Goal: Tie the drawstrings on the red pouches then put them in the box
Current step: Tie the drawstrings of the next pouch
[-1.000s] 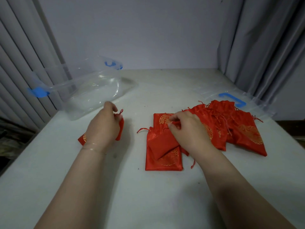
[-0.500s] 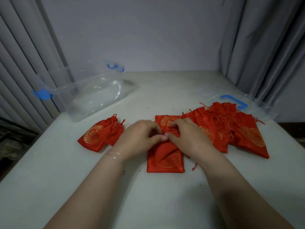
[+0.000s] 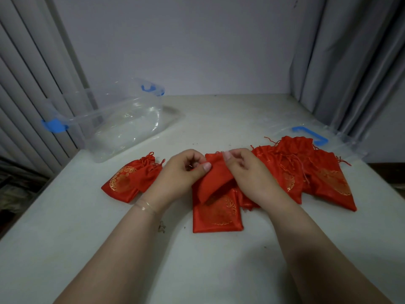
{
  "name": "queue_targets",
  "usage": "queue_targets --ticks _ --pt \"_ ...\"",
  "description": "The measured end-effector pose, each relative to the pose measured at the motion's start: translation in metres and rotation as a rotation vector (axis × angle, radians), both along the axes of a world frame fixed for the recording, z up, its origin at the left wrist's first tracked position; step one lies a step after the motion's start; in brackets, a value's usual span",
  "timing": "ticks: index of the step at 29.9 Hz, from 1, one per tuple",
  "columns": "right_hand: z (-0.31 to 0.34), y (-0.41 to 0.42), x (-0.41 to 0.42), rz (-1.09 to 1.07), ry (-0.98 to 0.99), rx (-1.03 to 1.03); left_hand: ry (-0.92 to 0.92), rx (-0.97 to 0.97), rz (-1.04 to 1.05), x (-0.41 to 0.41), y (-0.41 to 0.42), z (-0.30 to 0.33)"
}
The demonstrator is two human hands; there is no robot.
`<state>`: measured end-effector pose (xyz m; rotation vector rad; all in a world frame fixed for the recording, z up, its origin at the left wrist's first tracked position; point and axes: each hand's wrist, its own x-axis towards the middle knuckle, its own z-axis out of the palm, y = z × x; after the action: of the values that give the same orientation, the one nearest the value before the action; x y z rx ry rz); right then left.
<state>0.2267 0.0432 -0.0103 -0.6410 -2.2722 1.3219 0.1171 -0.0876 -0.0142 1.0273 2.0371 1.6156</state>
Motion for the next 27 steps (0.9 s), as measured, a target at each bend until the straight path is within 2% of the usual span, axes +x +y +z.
queue_targets --ticks 3,8,15,17,20,22,24,27 --pt "0.0 -0.004 0.002 0.09 -0.015 -0.001 -0.06 0.037 0.033 0.0 -0.004 0.005" --pt "0.001 -0.005 0.002 0.058 0.032 0.242 -0.097 -0.014 -0.023 0.002 -0.007 0.008" --pt "-0.001 -0.009 0.0 0.05 0.052 0.188 -0.221 0.135 0.077 0.007 -0.003 0.011" --pt "0.001 -0.006 0.001 0.005 0.053 0.128 -0.126 0.153 0.164 0.004 -0.006 0.012" --pt "0.003 0.0 0.002 0.004 0.063 0.057 0.141 0.094 0.308 -0.003 -0.009 0.012" --pt "0.006 0.002 0.003 0.012 0.081 0.051 0.219 0.077 0.337 -0.004 -0.01 0.011" --pt "0.008 0.003 0.003 0.003 0.135 0.043 0.091 0.166 0.274 -0.004 -0.01 0.013" --pt "0.013 0.003 0.004 0.018 0.222 -0.044 -0.162 0.348 0.048 0.001 -0.01 0.021"
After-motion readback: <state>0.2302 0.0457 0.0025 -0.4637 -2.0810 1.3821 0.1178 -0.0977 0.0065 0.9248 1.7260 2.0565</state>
